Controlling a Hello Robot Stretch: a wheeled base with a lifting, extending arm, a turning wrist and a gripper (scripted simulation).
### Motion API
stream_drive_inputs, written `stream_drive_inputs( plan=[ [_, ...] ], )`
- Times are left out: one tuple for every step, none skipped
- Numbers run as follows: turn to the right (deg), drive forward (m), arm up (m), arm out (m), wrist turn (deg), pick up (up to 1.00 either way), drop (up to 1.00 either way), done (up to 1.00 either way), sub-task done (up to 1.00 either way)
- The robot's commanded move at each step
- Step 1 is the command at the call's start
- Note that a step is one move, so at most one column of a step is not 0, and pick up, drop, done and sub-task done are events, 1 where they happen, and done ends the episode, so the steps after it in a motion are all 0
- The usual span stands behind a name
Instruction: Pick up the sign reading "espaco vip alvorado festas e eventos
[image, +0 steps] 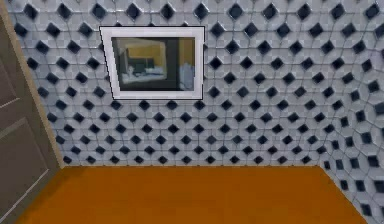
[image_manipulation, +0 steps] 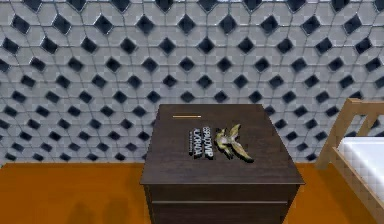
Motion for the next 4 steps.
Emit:
stream_drive_inputs(
  plan=[
    [0.0,0.00,0.00,0.46,0.0,0.00,0.00,0.00,0.00],
    [0.0,0.00,0.00,0.00,45.0,0.00,0.00,0.00,0.00],
    [0.0,0.00,0.00,0.00,45.0,0.00,0.00,0.00,0.00],
    [0.0,0.00,0.00,0.00,45.0,0.00,0.00,0.00,0.00]
  ],
)
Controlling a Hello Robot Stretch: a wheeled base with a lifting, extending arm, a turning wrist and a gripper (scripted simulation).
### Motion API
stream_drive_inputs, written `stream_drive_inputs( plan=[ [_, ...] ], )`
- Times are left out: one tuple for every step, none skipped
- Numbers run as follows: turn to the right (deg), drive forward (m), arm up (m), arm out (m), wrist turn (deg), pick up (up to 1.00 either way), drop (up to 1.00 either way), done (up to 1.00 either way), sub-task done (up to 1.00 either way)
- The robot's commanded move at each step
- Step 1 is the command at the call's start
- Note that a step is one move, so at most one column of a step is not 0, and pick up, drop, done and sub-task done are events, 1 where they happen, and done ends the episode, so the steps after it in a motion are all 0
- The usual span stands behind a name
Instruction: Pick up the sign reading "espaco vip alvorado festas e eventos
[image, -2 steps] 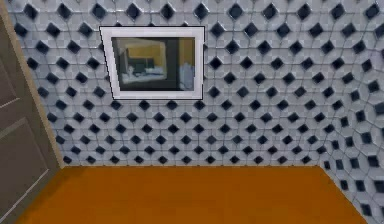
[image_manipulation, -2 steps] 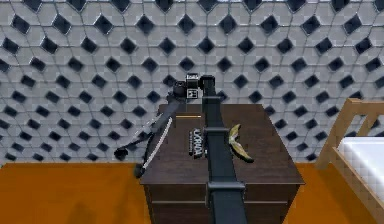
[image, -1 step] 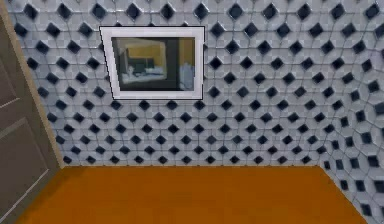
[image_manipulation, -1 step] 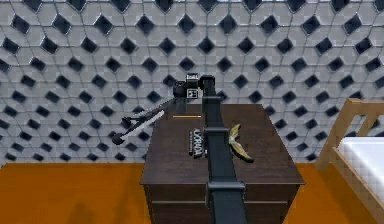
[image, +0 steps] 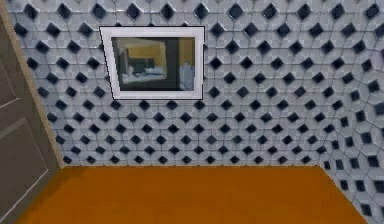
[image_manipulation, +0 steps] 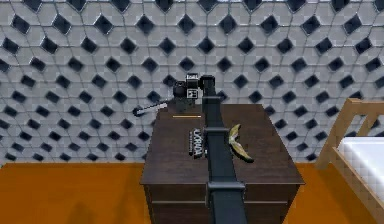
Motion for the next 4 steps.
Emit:
stream_drive_inputs(
  plan=[
    [0.0,0.00,0.00,0.00,45.0,0.00,0.00,0.00,0.00],
    [0.0,0.00,0.00,0.00,27.0,0.00,0.00,0.00,0.00],
    [0.0,0.00,-0.30,0.00,0.0,0.00,0.00,0.00,0.00],
    [0.0,0.00,0.00,0.00,0.0,1.00,0.00,0.00,0.00]
  ],
)
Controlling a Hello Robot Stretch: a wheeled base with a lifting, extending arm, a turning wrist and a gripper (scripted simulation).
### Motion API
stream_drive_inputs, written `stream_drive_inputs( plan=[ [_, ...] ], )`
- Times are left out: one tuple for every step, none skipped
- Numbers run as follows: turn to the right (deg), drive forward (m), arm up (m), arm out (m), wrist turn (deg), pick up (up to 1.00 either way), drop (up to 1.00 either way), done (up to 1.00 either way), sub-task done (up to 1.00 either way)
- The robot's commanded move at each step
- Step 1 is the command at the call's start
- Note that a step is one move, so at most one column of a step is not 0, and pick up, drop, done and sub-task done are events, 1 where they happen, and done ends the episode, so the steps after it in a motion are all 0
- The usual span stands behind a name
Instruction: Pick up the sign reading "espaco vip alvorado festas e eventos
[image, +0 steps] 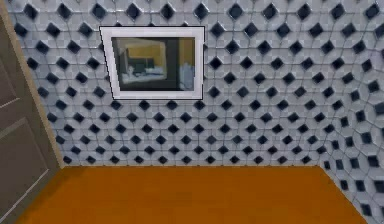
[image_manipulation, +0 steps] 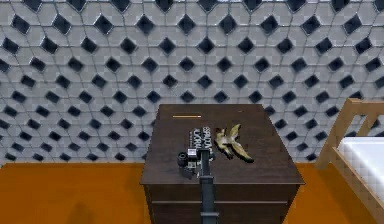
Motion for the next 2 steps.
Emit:
stream_drive_inputs(
  plan=[
    [0.0,0.00,0.10,0.00,0.0,0.00,0.00,0.00,0.00],
    [0.0,0.00,0.00,0.00,0.0,0.00,0.00,1.00,0.00]
  ],
)
